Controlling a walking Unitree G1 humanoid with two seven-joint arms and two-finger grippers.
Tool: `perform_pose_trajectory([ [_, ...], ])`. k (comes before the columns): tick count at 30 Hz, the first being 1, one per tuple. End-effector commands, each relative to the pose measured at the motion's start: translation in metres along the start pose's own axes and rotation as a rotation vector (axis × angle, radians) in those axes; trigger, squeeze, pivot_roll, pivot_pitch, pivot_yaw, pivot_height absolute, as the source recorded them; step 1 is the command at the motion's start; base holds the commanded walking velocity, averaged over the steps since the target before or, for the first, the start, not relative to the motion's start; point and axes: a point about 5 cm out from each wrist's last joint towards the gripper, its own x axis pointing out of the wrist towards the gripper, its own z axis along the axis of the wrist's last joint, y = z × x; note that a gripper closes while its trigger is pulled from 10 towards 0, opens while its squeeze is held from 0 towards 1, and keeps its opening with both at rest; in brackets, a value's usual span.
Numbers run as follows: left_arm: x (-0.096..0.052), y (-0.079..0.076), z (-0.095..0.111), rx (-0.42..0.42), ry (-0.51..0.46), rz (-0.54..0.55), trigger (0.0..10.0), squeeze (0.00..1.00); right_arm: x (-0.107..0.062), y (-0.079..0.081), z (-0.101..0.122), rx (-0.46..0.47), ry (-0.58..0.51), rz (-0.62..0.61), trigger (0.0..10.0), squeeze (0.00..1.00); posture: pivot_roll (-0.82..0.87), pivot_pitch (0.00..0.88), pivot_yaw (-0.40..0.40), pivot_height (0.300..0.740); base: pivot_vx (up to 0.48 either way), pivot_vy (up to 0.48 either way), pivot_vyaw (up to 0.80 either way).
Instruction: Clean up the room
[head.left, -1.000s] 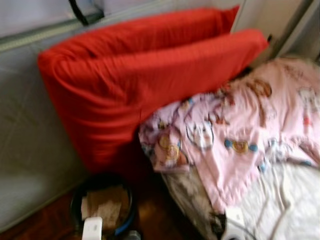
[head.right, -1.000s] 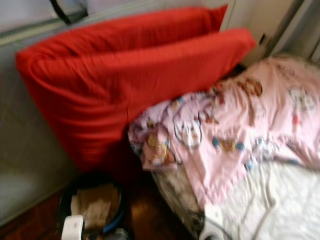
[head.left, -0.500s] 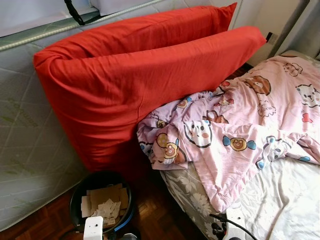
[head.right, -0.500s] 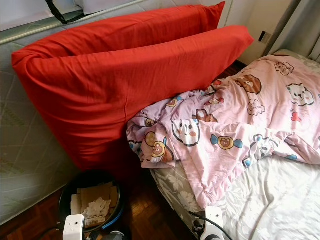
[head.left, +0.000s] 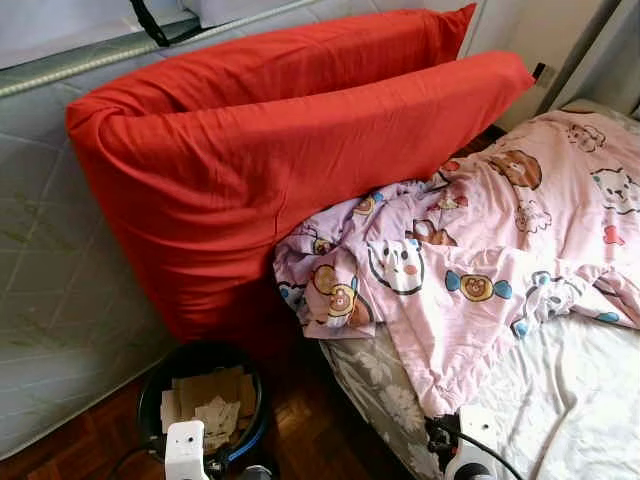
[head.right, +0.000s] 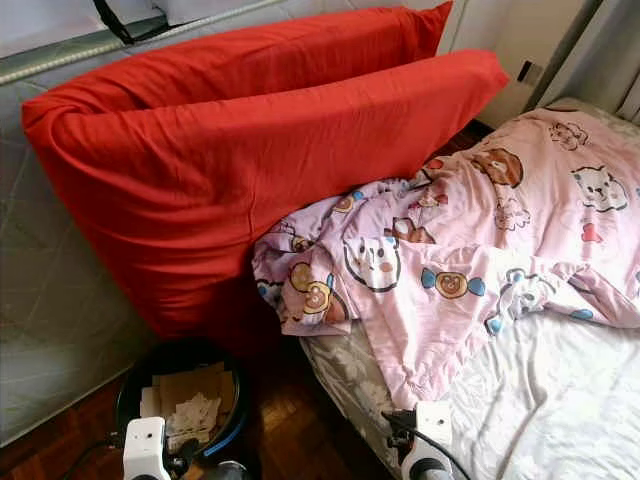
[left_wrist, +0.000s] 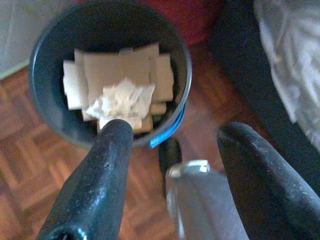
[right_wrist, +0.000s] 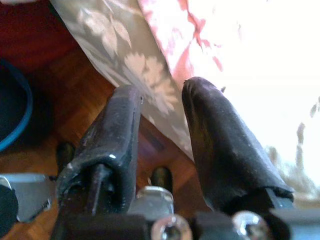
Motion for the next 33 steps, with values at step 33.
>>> perform_pose_trajectory([
  [33,-0.021,-0.022,0.11,0.006,-0.562,-0.078,10.0,0.0,0.014,0.013,0.063,-0.049,-0.312,-0.027,10.0,0.0,0.05,0.105,-0.047,0.715,0.0,0.0,0.0],
])
